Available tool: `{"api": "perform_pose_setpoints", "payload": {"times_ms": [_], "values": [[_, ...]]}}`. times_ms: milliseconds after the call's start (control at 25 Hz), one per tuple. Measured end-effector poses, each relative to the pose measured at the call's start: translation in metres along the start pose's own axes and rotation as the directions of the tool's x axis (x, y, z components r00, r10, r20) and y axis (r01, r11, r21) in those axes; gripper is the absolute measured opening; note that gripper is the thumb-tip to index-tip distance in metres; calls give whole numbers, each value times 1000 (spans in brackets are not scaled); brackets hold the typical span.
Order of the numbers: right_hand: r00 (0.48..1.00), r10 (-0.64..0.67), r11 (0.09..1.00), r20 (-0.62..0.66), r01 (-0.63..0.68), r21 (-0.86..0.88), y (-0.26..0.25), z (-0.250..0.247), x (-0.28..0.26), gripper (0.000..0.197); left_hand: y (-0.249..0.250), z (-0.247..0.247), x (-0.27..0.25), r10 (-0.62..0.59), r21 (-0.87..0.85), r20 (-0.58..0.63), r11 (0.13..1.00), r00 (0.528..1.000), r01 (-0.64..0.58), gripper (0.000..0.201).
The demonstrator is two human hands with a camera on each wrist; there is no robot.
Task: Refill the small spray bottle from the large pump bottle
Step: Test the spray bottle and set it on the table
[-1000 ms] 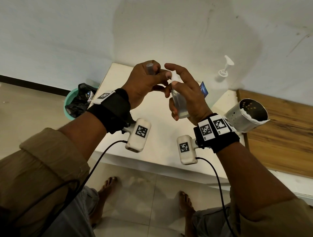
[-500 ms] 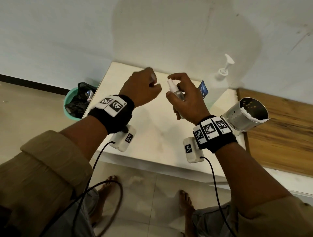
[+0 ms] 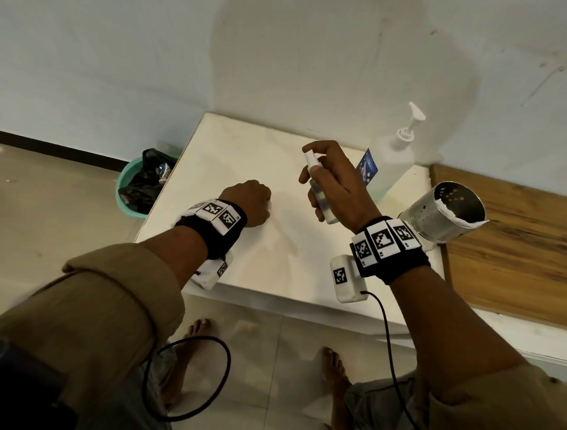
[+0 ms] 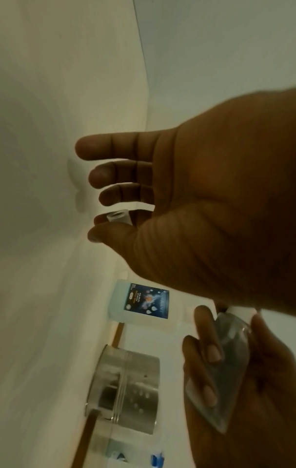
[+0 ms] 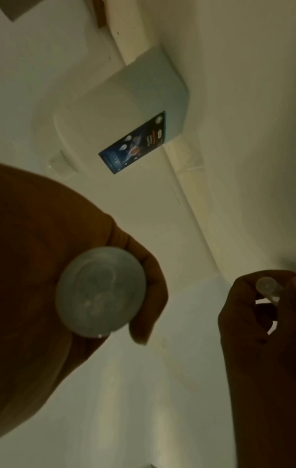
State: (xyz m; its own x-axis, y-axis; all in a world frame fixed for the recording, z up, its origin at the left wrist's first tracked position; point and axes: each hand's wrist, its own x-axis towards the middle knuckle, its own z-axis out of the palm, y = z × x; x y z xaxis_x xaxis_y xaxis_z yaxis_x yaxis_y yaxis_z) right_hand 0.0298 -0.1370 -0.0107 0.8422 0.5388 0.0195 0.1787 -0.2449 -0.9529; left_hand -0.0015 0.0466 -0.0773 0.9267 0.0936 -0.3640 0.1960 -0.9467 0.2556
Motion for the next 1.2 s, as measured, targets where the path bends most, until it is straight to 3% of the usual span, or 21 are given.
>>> {"api": "perform_pose_setpoints", "payload": {"times_ms": [320,680,800,920,1080,1200], "values": [[999,-27,984,-31,32,177,-1,-5,3,31,2,8,1,51,13,-53,999,997,-51,21],[997,-23,960,-71,42,276,-4,-6,4,32,11,7,5,103,-400,-96,907,990,-133,23],[997,-25,964,-68,42,263,-5,-6,4,32,15,10,3,112,-385,-105,912,988,-144,32],[997,-27,971,-68,42,234,-6,-7,3,32,17,14,4,163,-396,-72,901,984,-178,29],[997,-28,983,-68,40,180,-3,-6,4,31,18,13,2,218,-433,-117,867,969,-247,21],[997,-27,992,-67,35,118,-1,-6,4,32,17,15,2,268,-313,-82,908,960,-280,18]]}}
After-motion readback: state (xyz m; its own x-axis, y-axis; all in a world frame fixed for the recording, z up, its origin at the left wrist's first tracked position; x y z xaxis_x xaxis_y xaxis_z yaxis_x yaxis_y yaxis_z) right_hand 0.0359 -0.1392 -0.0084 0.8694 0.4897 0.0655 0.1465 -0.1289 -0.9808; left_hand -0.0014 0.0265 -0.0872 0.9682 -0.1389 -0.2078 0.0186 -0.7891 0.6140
